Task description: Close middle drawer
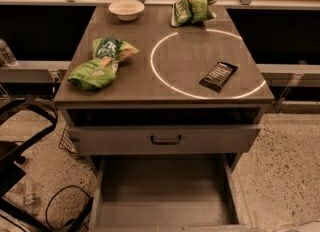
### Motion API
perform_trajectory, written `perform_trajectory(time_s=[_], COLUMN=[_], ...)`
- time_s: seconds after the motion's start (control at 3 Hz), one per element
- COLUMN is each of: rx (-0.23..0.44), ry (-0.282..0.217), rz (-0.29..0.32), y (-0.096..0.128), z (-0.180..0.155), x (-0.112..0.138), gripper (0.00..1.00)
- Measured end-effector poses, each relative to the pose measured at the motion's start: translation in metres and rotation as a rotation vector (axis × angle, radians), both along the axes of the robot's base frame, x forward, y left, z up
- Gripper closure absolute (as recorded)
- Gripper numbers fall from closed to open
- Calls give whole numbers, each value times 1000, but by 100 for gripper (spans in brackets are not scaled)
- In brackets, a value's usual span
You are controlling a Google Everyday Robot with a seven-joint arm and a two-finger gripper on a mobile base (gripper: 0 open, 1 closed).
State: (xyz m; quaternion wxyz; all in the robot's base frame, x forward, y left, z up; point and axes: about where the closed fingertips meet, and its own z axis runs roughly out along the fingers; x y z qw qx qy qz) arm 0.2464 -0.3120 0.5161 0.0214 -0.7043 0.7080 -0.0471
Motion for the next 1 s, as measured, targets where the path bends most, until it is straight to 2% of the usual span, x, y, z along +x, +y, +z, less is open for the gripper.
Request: perform_trajectory(time_s=[0.33, 1.0], rx=[99, 114], ry=[74, 67], rz=[49, 54], y=[19, 26], z=[-54, -67], x=[-11, -12], gripper=[100, 100])
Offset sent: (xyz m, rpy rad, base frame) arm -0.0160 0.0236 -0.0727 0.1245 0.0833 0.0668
